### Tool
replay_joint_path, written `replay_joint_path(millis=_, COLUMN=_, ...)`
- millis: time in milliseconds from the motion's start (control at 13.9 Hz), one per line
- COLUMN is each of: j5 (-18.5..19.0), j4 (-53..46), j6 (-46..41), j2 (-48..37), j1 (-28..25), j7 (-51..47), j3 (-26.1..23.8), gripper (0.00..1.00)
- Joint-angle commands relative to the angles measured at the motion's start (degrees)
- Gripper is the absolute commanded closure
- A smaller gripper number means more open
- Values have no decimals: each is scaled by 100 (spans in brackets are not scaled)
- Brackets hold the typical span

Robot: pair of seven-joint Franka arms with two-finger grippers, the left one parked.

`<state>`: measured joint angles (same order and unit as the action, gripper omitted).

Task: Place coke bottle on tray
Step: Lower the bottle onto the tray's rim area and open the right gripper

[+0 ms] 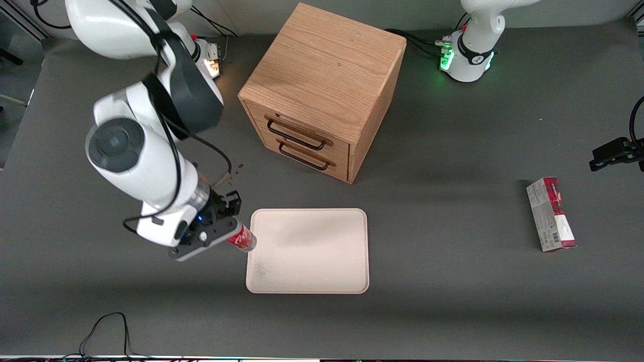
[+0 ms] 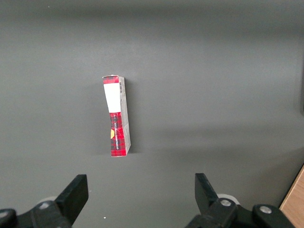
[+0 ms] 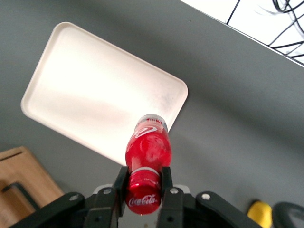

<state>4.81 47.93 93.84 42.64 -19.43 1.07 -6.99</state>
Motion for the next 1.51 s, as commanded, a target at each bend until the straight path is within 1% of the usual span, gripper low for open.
replay_joint_path(millis=0, j5=107, j4=-302, j6=344, j2=542, j1=18, j7=-90, j3=-13, gripper=98)
replay_joint_path(millis=359, j5=142, j4=-223, j6=767, j2=1035, j1=9, j7=-90, j3=4, gripper=98)
replay_joint_path(millis=431, j5=195, j4=-223, j6=828, j2=1123, j1=9, j7=-90, j3=4, gripper=98)
replay_joint_path(millis=575, j5=414, j4=-197, j6=934, j2=1238, j1=-8, j7=-90, j3=4, gripper=98)
replay_joint_path(millis=719, j5=459, j4=-153, j6=1040, j2=1317, j1=-8, j7=-116, j3=4, gripper=98)
replay_joint_path(millis=791, j5=459, j4=-153, j6=1049, j2=1335, j1=-8, j7=-116, j3=4, gripper=95)
replay_joint_path(millis=863, j5=459, j4=-153, j6=1049, j2=1335, j1=-17, j7=-134, j3=-4, gripper=82)
replay_joint_path(millis=935, j5=459, j4=-144, j6=1049, j2=1335, j1=-17, j7=-151, j3=-5, gripper=64)
replay_joint_path(millis=1007, j5=450, j4=-144, j6=1049, j2=1335, j1=-17, j7=-221, j3=-5, gripper=13)
replay_joint_path(millis=1078, j5=450, j4=-144, j6=1049, j2=1326, j1=-8, j7=-335, j3=-5, gripper=0)
replay_joint_path(millis=1222, j5=441, j4=-144, j6=935, j2=1169, j1=-17, j7=-389, j3=-5, gripper=0)
replay_joint_path(millis=1294, j5=398, j4=-144, j6=787, j2=959, j1=-8, j7=-389, j3=-5, gripper=0)
replay_joint_path(millis=1438, j5=397, j4=-118, j6=182, j2=616, j1=1, j7=-450, j3=-13, gripper=0)
